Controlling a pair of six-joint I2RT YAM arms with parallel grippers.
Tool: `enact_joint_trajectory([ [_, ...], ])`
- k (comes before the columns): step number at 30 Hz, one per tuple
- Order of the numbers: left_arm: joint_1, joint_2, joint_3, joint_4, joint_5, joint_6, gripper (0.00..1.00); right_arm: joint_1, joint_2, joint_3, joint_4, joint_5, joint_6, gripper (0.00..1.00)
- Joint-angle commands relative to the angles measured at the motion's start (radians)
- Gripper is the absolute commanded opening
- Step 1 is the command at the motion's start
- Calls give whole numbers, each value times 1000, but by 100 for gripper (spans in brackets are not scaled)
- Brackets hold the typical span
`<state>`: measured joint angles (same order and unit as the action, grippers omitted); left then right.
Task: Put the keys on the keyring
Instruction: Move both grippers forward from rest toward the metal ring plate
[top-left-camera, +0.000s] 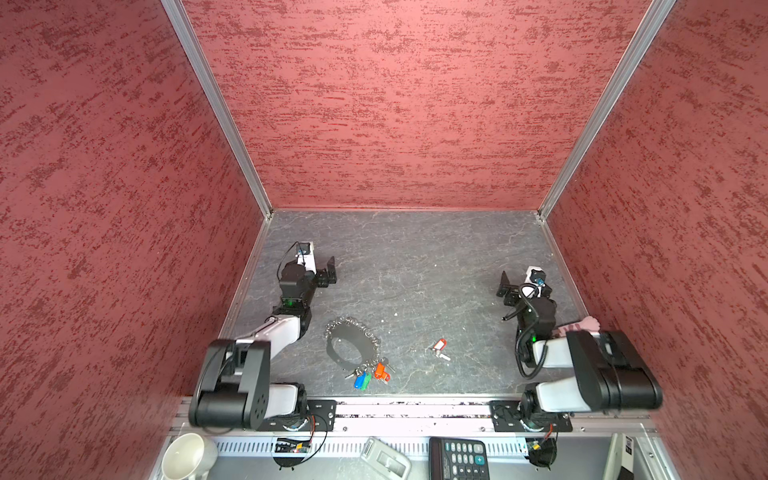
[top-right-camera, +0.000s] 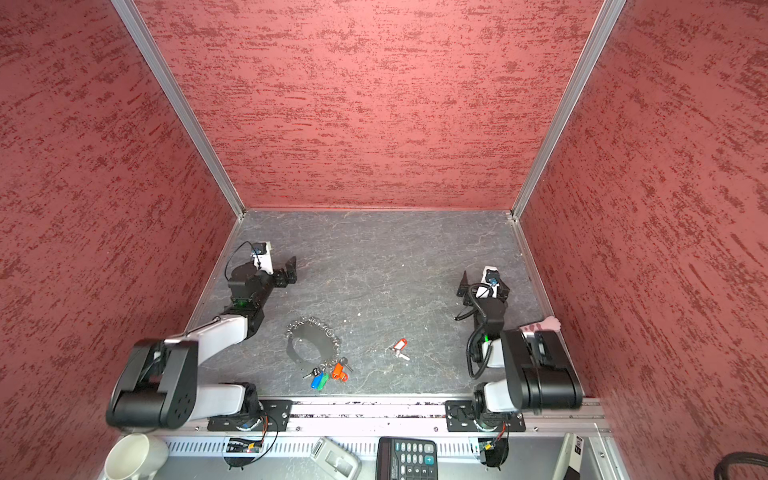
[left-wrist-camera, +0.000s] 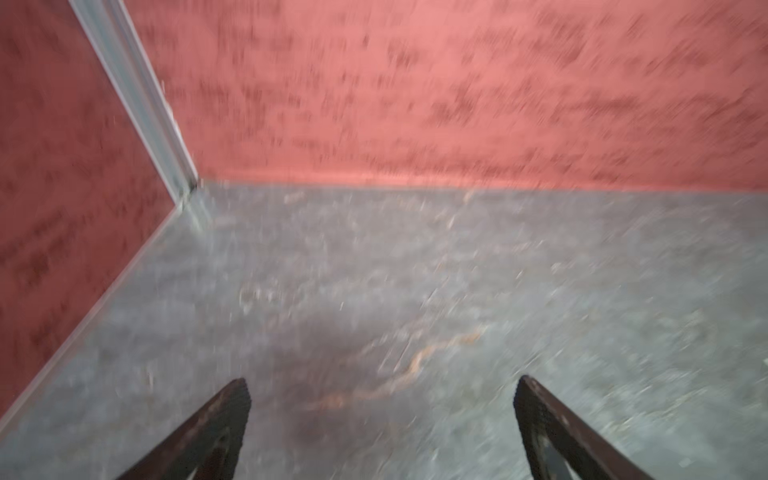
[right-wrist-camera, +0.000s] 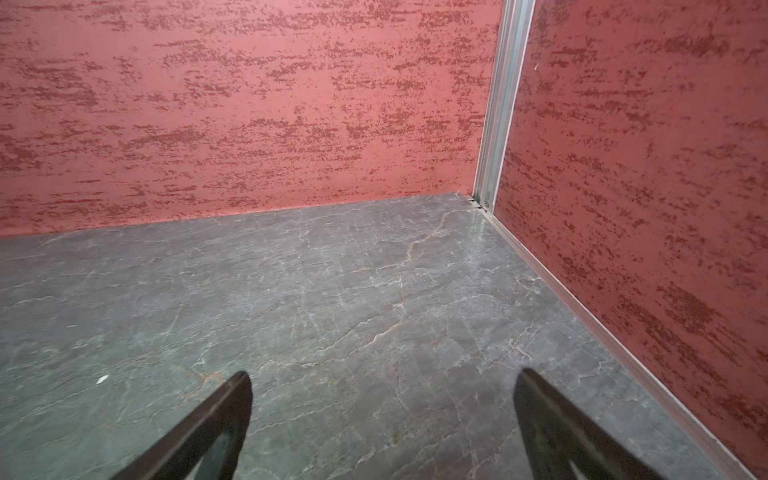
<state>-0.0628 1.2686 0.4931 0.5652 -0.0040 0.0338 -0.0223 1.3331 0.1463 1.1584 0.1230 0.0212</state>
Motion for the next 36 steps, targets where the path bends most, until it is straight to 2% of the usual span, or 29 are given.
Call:
enact_joint_trajectory([
  [1,-41,-111,57,-193,-44,-35,100,4,-181,79,-245,-33,43,99],
  [4,-48,-202,107,-285,-11,-148,100,4,-297,135,-407,-100,131,99],
  [6,-48,-236,159,-369,-35,-242,100,4,-355,167,-498,-135,201,99],
  [9,-39,-257,266,-617,-43,-356,100,4,-432,219,-665,-154,307,99],
  [11,-14,-258,337,-789,-34,-433,100,2,-487,240,-780,-97,459,99],
  [13,36,-256,385,-932,-11,-545,100,0,-563,265,-985,-41,633,99],
  [16,188,-254,406,-1075,147,-672,100,-2,-679,190,-983,-127,612,99],
  [19,327,-230,358,-1051,447,-671,100,-2,-706,161,-987,-206,586,99],
  [21,325,-204,365,-1129,473,-659,100,-2,-671,198,-1059,-239,573,99],
  [24,253,-153,410,-1305,479,-663,100,-2,-578,244,-1144,-302,567,99],
  [27,66,-144,440,-1418,340,-679,100,2,-478,256,-1125,-394,607,99],
  [30,-112,-137,422,-1443,240,-756,100,19,-388,268,-1068,-457,648,99],
  [33,-232,-121,398,-1441,216,-854,100,45,-324,313,-1065,-447,642,99],
  [36,-356,-124,371,-1436,123,-938,100,82,-296,341,-1059,-431,631,99],
])
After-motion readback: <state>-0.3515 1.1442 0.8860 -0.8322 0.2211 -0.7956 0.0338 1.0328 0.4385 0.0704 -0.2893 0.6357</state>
